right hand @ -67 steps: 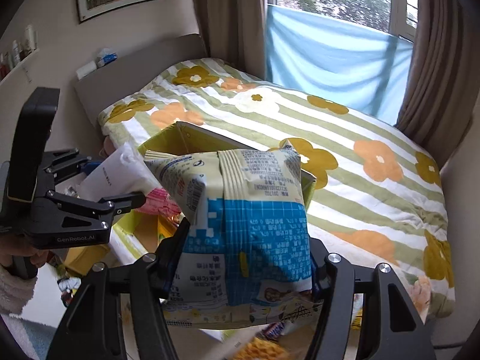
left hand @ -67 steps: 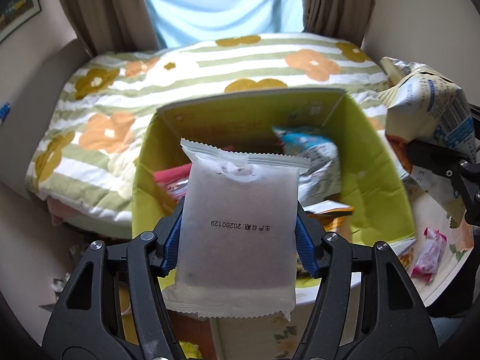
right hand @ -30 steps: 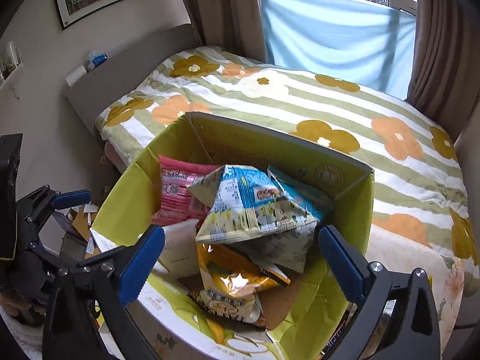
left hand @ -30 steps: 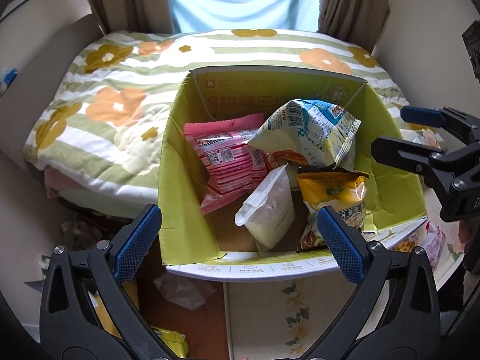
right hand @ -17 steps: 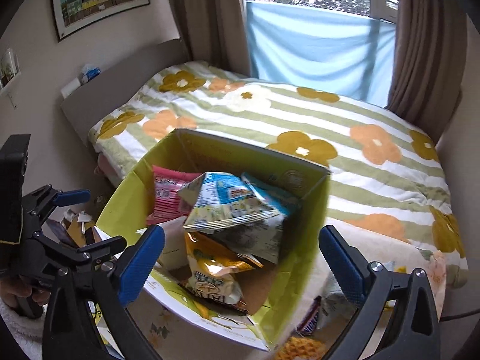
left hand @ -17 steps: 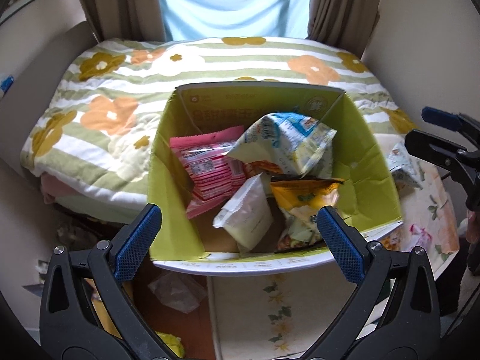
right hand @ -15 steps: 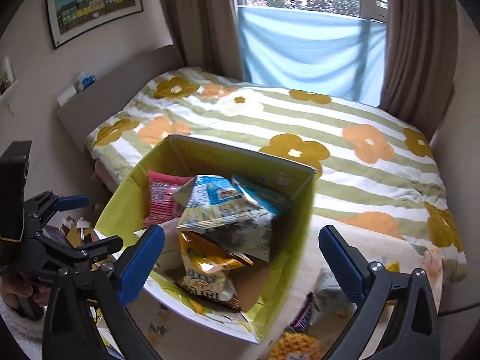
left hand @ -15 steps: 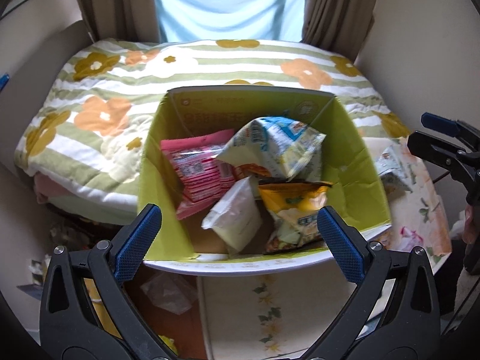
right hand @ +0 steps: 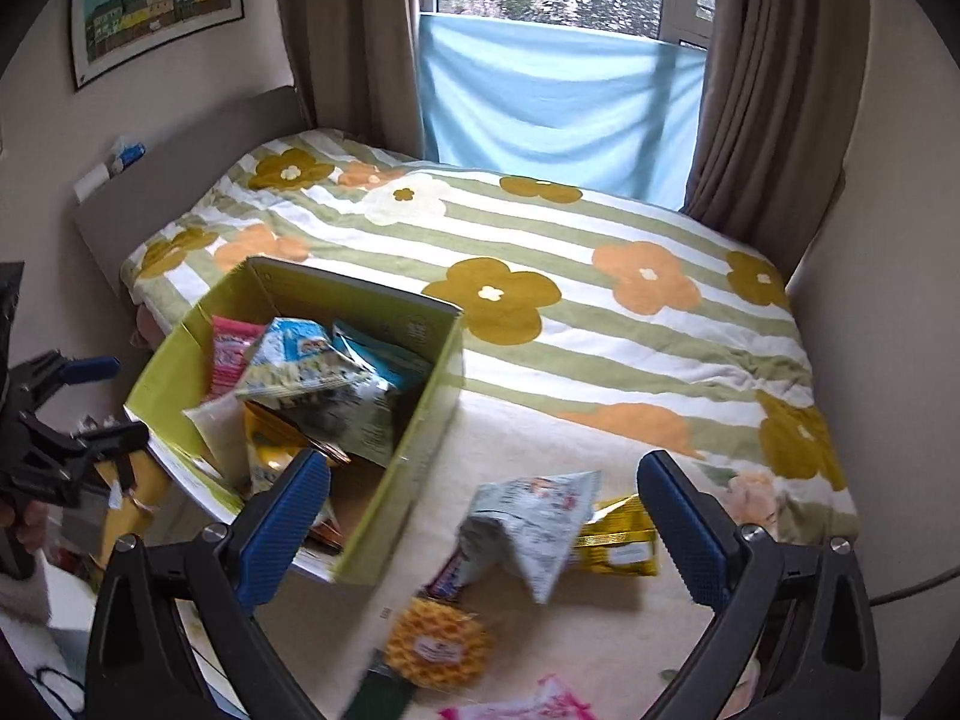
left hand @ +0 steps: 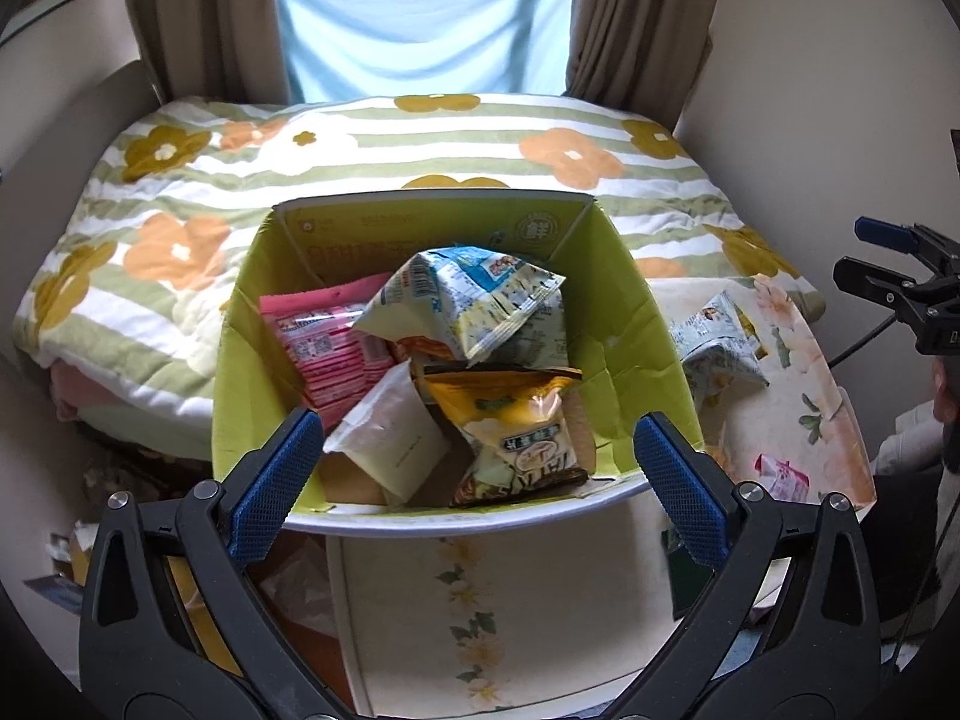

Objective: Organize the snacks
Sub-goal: 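Move both tools back over the waffle packet and grey cracker bag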

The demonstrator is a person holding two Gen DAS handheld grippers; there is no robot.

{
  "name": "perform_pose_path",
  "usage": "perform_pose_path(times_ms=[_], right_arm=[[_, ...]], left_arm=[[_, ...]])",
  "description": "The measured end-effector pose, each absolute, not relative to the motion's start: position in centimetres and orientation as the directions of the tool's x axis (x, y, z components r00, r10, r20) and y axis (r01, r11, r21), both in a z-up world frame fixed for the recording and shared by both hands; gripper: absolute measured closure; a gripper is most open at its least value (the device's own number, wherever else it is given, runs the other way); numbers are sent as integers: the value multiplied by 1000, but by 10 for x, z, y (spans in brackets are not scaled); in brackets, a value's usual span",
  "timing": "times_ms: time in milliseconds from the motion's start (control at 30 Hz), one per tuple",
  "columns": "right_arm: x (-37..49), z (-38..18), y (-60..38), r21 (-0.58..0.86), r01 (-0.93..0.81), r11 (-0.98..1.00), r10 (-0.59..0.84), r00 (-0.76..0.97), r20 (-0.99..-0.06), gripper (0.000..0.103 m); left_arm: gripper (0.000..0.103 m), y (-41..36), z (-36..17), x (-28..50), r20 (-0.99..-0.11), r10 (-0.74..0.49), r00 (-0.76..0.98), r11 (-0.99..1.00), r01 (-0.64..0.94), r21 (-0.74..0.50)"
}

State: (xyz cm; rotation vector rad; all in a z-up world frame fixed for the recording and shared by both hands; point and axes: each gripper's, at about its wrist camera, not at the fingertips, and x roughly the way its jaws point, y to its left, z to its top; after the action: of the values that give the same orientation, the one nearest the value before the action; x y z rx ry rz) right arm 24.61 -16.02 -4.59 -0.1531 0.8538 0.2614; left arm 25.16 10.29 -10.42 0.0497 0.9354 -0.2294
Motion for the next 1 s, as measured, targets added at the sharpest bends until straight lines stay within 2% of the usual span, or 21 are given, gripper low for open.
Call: perform_pose_path(times_ms=[467,667,1000], right_arm=[[283,-97,-229,24,-573,820,361,483,-798,1],[299,-116,-239,58,-671,739,437,412,-799,1],[313,-144,-238,77,-754,652,480,333,-812,1]], left_arm=[[0,-2,-147,206,-859,-36,511,999,22,-29],[0,-55,-183,202,-890,-55,452,998,-10,-67],[0,-120,-251,213,-933,-64,355,998,16,-62]])
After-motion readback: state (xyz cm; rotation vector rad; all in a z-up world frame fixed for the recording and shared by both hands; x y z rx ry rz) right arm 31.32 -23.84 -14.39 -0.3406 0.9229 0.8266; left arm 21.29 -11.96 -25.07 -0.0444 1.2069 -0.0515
